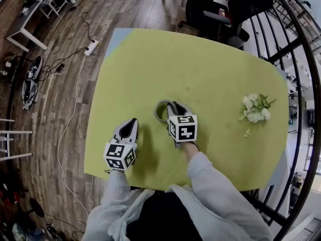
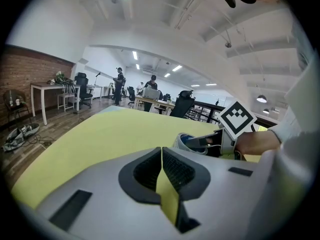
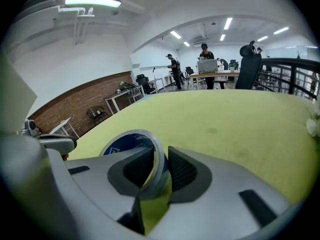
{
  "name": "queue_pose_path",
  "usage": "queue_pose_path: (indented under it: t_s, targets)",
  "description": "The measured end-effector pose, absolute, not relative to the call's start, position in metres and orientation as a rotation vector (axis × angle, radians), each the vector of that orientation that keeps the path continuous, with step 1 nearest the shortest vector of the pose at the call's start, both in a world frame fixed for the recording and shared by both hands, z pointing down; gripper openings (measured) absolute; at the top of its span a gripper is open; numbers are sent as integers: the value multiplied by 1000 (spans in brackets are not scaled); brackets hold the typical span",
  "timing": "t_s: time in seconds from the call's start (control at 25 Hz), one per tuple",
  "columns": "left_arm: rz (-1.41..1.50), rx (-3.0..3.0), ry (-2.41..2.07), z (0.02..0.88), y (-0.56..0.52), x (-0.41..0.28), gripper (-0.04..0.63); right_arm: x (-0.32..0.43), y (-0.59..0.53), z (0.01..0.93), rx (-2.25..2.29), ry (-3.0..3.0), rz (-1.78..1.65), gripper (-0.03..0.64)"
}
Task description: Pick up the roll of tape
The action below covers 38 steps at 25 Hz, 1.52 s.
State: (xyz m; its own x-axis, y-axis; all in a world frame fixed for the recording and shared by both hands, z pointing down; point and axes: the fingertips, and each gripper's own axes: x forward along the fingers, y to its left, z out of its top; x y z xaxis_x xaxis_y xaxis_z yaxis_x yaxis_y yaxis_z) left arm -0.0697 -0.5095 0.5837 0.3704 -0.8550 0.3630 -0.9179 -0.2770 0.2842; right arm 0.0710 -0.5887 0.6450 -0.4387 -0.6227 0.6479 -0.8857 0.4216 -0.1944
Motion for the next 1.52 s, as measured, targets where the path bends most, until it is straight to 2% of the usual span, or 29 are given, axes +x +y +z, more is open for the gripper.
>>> queue_pose_path:
  t_s: [0.68,1.52]
  targets:
    - [152,2243,-1531,563,-477,-84,21,100,-556,596,1452,-2282,858,100]
    - [168,2427,-1348,509,-401,-103,21,111,-423,526,1710,-2238,833,98]
